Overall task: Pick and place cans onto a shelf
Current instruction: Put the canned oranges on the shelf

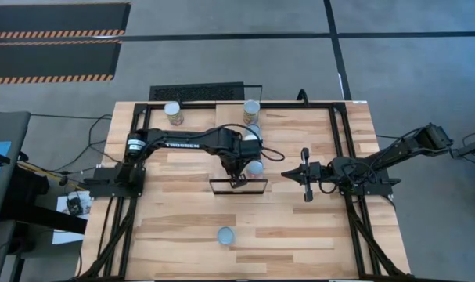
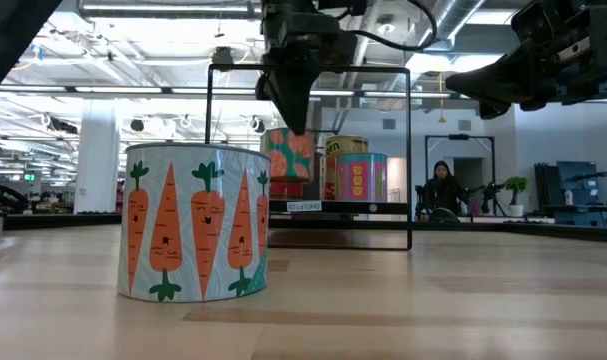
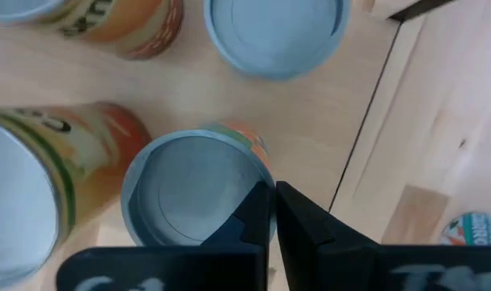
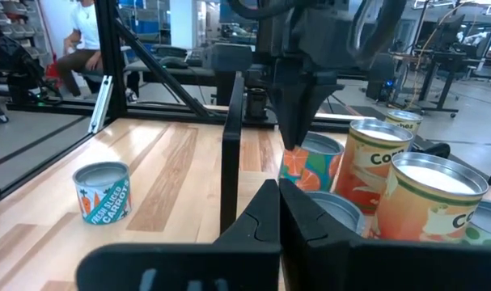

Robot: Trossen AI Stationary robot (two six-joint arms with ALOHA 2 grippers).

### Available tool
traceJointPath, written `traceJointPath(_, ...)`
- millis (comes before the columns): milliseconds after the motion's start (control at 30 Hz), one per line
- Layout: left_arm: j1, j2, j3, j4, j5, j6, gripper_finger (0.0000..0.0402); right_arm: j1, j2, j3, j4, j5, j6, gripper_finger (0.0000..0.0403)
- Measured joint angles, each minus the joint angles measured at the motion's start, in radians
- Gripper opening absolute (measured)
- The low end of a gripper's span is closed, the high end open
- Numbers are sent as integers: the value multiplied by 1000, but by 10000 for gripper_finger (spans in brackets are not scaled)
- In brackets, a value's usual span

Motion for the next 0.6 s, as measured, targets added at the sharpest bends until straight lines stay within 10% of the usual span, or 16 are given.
traceJointPath(600, 78, 5, 1, 20, 85, -213, 0, 0, 0, 0, 0, 0, 0, 8)
